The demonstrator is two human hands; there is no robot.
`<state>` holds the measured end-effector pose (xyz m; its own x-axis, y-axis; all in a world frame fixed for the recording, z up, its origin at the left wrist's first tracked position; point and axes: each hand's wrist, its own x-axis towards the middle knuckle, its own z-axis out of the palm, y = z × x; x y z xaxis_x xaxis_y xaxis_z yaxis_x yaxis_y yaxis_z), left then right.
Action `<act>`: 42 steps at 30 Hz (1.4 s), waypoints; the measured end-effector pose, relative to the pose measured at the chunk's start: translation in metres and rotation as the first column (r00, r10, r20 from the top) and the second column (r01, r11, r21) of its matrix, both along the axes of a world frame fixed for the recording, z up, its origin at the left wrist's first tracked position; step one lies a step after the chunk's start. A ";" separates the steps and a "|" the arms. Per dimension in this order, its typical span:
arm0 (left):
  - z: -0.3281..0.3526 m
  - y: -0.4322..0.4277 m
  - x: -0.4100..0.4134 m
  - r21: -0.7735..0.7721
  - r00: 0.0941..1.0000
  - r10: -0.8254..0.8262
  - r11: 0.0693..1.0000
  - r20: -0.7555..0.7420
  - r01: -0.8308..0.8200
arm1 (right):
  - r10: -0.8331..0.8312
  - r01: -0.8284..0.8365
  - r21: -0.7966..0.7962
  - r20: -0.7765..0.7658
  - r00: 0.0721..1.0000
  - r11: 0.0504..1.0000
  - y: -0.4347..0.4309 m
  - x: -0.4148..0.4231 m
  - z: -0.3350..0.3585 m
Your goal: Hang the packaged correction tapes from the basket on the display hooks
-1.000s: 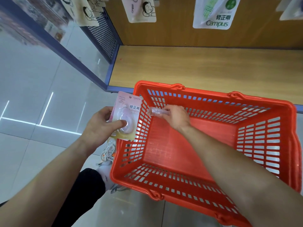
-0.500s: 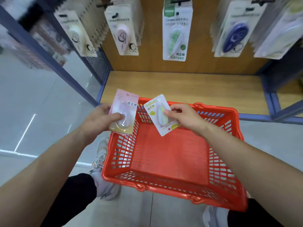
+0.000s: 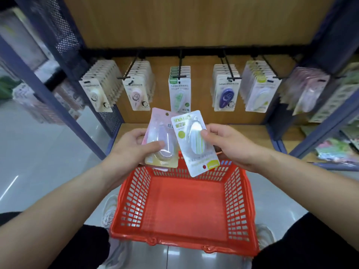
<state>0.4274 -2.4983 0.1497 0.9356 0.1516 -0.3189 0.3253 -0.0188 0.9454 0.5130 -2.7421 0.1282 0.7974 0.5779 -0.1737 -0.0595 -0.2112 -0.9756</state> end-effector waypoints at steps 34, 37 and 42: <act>-0.015 -0.001 0.046 0.186 0.996 -0.027 0.982 -0.084 0.042 | -0.257 0.294 0.264 -0.167 0.952 0.919 -0.006 0.052 -0.001; -0.012 0.008 0.047 0.200 0.998 0.023 0.980 -0.053 -0.012 | -0.194 0.201 0.147 -0.059 0.979 0.968 -0.016 0.051 0.007; -0.005 -0.009 0.043 0.132 0.998 -0.038 0.991 0.046 0.031 | -0.020 0.021 0.017 -0.044 0.999 1.000 -0.016 0.039 0.014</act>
